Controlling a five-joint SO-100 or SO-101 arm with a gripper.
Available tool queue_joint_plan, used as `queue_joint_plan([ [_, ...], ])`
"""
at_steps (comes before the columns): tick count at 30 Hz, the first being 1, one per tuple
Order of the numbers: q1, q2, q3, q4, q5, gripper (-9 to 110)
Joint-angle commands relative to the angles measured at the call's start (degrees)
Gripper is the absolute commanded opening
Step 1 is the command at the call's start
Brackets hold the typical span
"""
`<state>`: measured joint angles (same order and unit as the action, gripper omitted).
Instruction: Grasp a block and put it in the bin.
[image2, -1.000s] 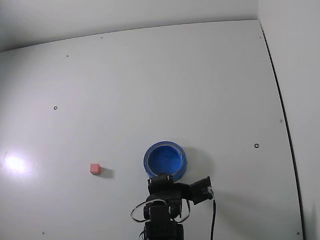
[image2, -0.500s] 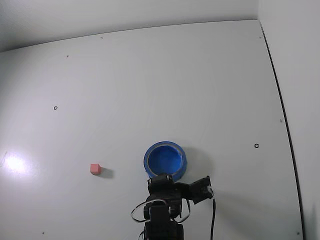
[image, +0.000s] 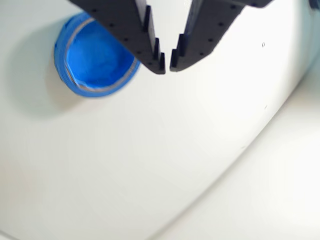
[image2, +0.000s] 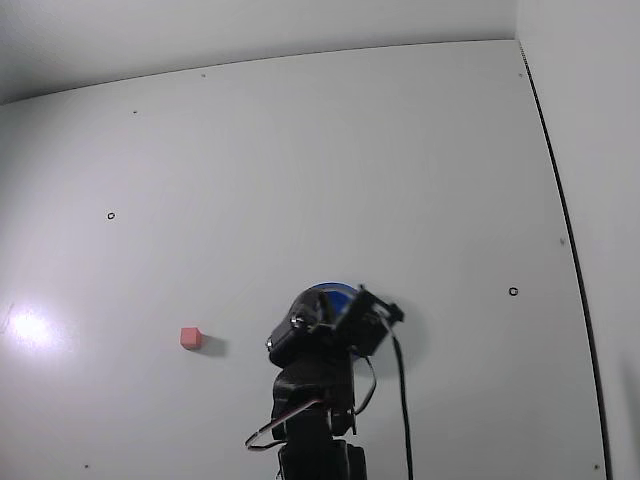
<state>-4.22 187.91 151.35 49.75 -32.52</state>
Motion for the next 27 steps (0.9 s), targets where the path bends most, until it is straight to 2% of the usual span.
queue_joint_plan([
  [1, -8.5, -0.2, -5.4, 2.6, -9.5, 7],
  [6, -20.5, -0.2, -6.1, 7.6, -8.2, 19],
  [9, -23.9, -0.7, -6.2, 7.7, -6.2, 20],
  [18, -25.2, -21.8, -7.0, 7.2, -5.4, 20],
  [27, -25.3, -41.1, -18.4, -3.1, -5.4, 20],
])
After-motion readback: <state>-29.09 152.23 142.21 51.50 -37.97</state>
